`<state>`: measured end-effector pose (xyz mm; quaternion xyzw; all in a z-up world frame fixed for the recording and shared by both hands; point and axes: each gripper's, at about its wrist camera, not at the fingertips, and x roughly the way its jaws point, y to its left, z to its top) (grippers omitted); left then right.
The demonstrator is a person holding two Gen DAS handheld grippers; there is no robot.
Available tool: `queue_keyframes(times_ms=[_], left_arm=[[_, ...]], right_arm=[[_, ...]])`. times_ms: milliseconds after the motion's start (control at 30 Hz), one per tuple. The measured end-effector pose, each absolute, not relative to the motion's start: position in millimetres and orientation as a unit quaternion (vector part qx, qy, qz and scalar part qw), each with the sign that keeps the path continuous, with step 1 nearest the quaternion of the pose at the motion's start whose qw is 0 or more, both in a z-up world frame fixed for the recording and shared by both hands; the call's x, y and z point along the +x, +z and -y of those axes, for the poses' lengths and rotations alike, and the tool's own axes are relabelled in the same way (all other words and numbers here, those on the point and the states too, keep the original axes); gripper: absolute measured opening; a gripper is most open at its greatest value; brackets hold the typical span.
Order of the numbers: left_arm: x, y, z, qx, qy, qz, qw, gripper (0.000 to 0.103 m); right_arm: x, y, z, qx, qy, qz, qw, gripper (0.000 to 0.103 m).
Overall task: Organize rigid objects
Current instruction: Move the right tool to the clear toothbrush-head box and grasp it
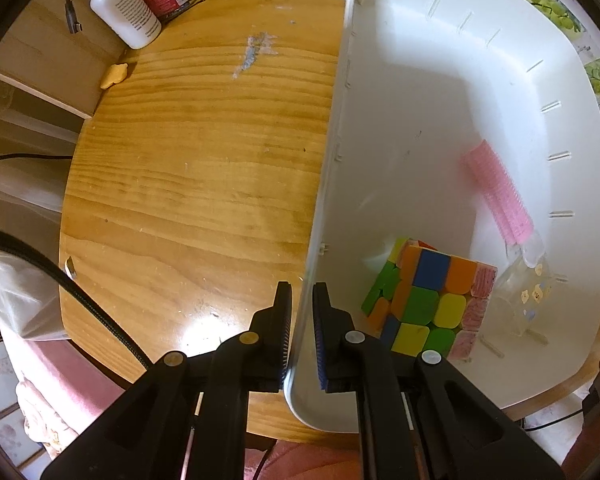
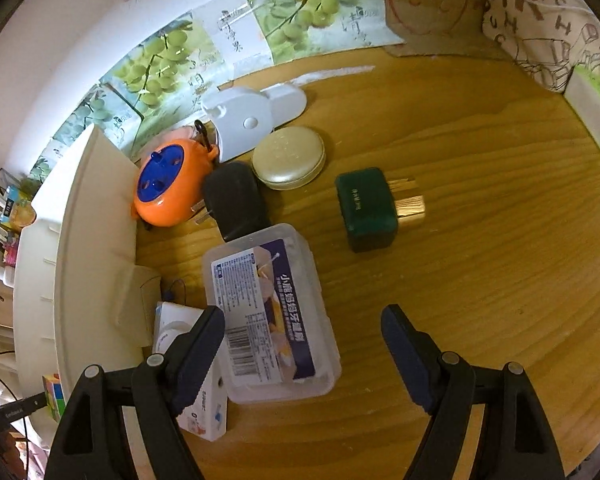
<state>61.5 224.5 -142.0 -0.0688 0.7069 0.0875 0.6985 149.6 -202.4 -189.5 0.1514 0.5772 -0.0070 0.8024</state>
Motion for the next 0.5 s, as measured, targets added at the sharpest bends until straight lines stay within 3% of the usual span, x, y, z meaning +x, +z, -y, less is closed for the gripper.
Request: queue_keyframes(times_ms=[500], left_arm=[[68.3, -152.4, -217.0, -0.065, 0.091, -0.718, 0.687, 0.011]], right_arm=[[168.4, -202.4, 182.0, 0.134, -0.005, -0.591, 0.796, 0.081]])
